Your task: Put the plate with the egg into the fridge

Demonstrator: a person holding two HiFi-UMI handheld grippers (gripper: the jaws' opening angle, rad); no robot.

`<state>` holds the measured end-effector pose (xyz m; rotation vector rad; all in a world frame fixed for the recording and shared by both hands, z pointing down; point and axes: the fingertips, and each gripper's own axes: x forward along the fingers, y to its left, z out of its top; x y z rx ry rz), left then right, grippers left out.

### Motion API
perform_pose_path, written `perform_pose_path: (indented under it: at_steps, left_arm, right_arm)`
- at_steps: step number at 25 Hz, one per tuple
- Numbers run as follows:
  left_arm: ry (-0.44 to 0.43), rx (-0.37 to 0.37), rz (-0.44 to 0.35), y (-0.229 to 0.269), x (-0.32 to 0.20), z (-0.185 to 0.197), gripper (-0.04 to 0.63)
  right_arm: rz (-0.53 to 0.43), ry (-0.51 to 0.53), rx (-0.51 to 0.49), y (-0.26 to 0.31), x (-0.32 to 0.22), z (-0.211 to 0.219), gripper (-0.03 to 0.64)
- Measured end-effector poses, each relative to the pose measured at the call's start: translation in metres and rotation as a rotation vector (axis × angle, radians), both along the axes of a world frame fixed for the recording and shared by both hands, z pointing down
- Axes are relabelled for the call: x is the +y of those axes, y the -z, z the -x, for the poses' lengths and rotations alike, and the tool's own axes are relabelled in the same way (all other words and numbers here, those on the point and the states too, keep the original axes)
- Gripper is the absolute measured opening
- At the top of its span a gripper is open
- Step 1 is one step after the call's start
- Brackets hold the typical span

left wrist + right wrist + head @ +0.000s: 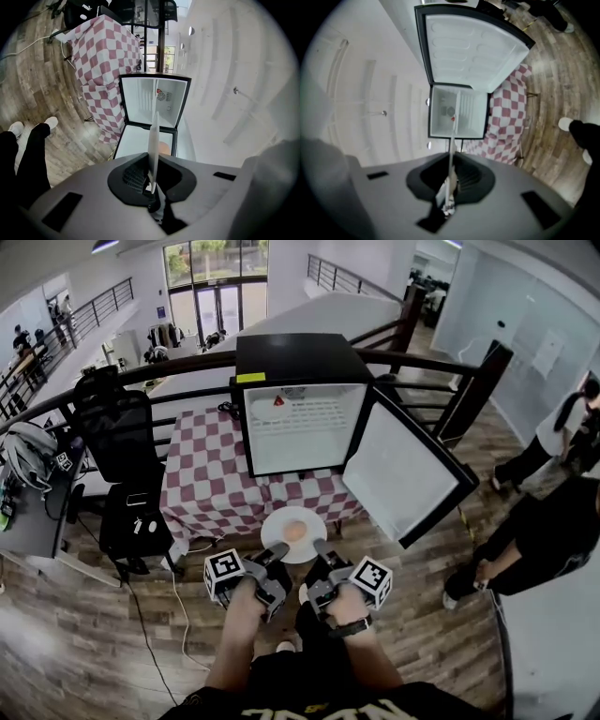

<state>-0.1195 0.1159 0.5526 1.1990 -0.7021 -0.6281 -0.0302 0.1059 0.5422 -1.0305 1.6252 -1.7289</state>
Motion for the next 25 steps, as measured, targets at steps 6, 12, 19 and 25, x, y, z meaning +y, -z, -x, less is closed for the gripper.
perform_pose_path:
  at_steps: [6,12,19,25]
  left_arm:
    - [0.019,-0.001,-0.010,0.001,-0.062,0.005,0.035]
    - [0.019,-0.008,-0.031,0.019,-0.138,-0.008,0.035]
    - [0.021,-0.041,-0.094,0.051,-0.211,-0.025,0.035]
    - [0.007,-0.030,-0.085,0.053,-0.251,-0.042,0.035]
  right_arm:
    - [-0.016,0.014,-0.009,0.006,-0.063,0.005,0.039]
    - [-0.037,0.014,-0.024,0.020,-0.139,-0.007,0.040]
    - [-0.082,0.031,-0.032,0.045,-0.213,-0.023,0.039]
    - [-0.065,0.040,-0.019,0.041,-0.252,-0.037,0.039]
